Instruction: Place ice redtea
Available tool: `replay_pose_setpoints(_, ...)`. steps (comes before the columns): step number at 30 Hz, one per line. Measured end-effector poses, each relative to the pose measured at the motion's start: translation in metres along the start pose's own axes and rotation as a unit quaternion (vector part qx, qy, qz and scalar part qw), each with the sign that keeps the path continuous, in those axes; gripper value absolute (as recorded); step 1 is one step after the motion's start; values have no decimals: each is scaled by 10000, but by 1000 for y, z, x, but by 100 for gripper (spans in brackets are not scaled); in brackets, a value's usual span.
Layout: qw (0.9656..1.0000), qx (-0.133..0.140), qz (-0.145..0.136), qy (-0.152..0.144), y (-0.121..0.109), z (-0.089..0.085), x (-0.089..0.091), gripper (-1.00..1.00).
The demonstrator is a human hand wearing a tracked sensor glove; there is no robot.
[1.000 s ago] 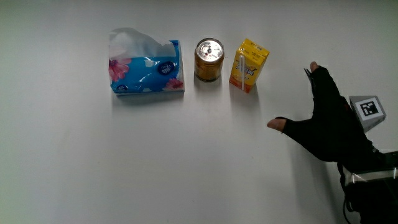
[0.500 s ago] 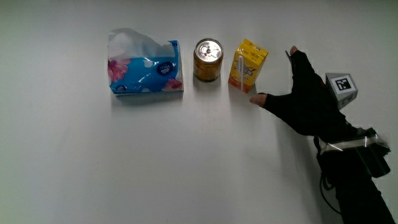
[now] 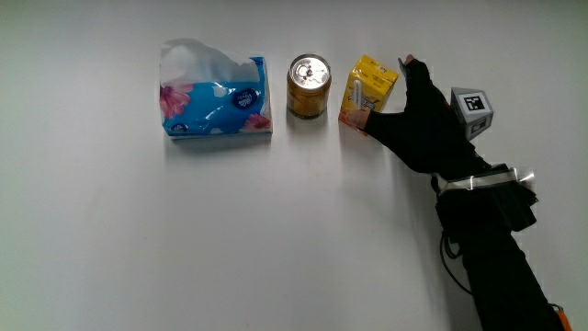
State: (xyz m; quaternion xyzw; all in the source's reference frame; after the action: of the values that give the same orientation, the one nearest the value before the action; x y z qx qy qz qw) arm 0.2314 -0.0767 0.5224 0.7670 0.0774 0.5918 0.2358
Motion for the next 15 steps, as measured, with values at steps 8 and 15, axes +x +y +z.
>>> replay_pose_setpoints(8,9998,26,-180,79,6,-8,7,0)
replay_pose_setpoints(15,9998,-56,-184,107,7,-12,7,0)
